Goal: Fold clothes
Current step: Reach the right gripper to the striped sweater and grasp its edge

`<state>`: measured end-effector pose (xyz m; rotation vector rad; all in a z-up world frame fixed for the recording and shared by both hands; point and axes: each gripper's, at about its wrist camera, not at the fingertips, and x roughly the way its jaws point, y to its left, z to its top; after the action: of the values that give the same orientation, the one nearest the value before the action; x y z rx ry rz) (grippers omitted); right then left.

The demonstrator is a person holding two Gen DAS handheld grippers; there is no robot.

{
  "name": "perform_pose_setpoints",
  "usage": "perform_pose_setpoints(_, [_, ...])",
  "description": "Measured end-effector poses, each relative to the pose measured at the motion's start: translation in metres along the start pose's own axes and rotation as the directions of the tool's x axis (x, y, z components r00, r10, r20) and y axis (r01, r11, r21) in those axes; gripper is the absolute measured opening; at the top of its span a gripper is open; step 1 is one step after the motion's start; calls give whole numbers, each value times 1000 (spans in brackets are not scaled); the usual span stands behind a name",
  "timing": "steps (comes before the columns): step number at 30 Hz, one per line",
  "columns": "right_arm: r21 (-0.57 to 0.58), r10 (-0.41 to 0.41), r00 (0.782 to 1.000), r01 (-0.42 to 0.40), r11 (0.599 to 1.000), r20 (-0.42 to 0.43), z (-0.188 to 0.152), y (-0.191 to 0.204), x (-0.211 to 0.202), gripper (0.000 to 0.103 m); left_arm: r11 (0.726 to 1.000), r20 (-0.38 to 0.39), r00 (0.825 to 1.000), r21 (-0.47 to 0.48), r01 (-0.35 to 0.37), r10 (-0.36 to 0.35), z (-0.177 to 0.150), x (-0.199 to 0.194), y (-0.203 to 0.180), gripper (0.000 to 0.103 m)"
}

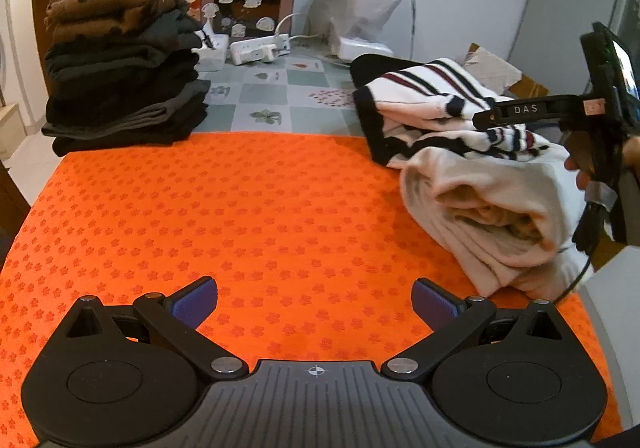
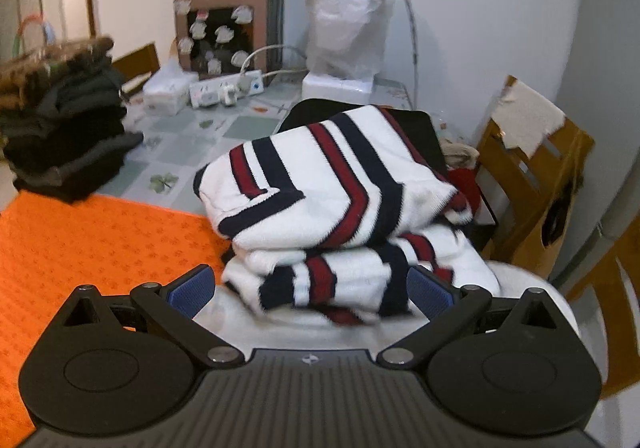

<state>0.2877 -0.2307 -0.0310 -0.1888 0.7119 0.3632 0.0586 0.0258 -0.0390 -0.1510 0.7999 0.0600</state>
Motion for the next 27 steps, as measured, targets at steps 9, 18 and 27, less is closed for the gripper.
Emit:
perform_pose_setpoints(9, [-338, -4, 1000, 7, 941, 10, 28, 35, 47, 97, 1000, -9, 1000, 3, -29, 29, 6, 18, 4, 103])
perform_pose_setpoints(18, [-351, 92, 995, -99, 931, -36, 42, 57, 39, 15, 998, 33, 998, -6, -58, 58, 7, 16, 14, 103])
perform_pose_setpoints(27, [-332, 317, 948, -293, 897, 20, 62, 96, -54, 13, 994, 175, 981, 54, -91, 80, 18, -13, 20, 102])
